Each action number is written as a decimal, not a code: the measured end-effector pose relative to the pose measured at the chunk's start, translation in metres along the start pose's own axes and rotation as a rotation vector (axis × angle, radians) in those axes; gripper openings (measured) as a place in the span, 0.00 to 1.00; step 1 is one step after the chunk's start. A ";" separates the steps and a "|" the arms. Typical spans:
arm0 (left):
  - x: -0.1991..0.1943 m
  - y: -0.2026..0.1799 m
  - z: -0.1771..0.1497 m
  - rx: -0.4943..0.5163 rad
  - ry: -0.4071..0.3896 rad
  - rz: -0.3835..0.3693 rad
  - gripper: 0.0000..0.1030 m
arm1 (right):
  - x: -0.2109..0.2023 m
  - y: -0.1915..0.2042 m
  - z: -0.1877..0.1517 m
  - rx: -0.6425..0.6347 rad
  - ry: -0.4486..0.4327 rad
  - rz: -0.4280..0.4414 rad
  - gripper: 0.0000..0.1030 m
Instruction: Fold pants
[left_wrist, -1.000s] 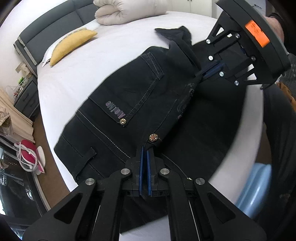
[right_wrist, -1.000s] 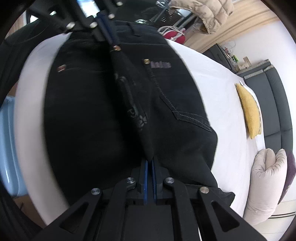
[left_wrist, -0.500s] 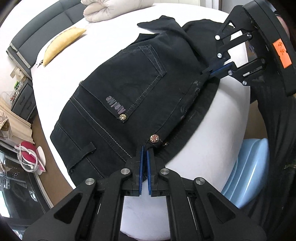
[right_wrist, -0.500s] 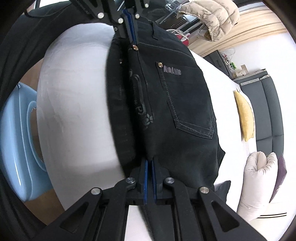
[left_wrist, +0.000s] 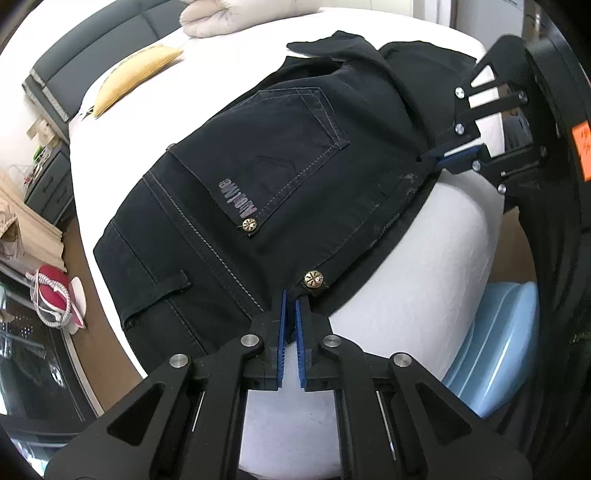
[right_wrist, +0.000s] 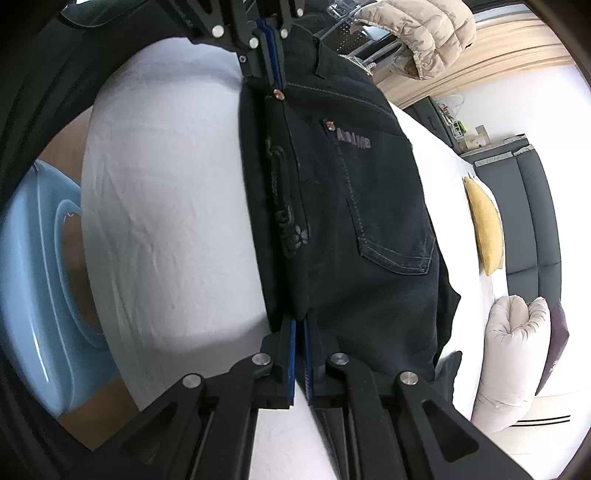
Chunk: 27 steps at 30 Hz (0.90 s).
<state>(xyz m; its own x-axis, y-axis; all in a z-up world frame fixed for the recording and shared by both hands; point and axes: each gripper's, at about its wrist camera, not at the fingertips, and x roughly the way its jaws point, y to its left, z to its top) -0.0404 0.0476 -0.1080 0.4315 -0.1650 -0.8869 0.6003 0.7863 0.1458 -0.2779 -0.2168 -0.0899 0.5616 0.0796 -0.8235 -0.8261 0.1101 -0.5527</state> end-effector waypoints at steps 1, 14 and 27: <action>-0.001 0.000 0.000 -0.001 0.001 0.000 0.05 | 0.002 0.001 0.001 -0.002 0.001 -0.008 0.06; -0.055 0.029 0.030 -0.234 -0.107 -0.100 0.13 | 0.003 0.017 0.006 0.051 0.022 -0.064 0.08; 0.061 0.004 0.076 -0.384 0.011 -0.135 0.12 | -0.008 0.013 -0.003 0.248 -0.011 -0.095 0.19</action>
<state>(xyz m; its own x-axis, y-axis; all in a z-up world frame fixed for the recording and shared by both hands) 0.0397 -0.0050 -0.1282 0.3570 -0.2774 -0.8920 0.3548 0.9236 -0.1452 -0.2931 -0.2189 -0.0906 0.6374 0.0683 -0.7675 -0.7339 0.3571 -0.5777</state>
